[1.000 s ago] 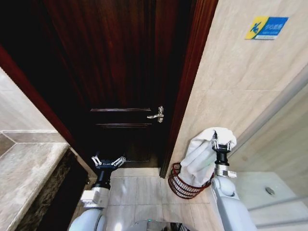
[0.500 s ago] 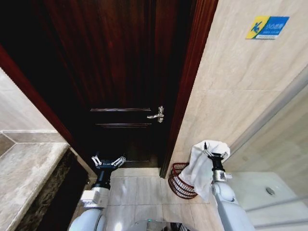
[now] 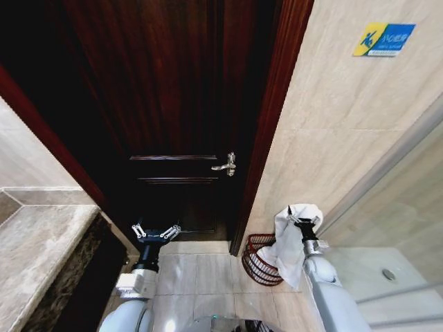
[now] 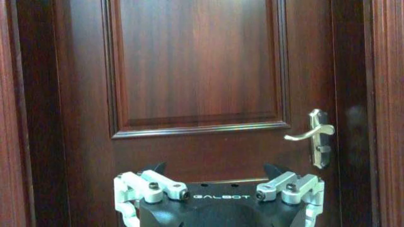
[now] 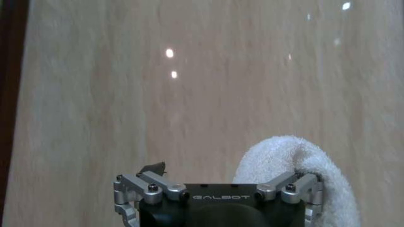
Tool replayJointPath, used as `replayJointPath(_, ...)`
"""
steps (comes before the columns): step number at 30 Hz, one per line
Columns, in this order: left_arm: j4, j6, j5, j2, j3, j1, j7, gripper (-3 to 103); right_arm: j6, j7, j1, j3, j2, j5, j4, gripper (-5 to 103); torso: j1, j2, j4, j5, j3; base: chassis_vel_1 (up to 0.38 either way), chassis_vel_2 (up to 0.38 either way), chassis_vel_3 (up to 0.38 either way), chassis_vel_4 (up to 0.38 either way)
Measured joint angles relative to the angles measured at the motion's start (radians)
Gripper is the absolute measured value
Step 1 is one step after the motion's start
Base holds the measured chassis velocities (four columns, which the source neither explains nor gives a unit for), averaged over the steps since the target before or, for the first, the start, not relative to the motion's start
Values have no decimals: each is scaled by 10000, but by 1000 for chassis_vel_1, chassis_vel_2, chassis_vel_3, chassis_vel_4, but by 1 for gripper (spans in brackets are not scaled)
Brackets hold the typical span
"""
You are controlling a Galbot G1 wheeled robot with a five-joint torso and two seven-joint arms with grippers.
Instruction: Discard the used towel into the hamper.
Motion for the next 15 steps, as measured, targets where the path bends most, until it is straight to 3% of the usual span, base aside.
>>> replayJointPath(15,0,0,0,0,0,0,0,100,842,-82,407,0,225,-165,-244,100,0,0,-1,0,0,0,0,0,0)
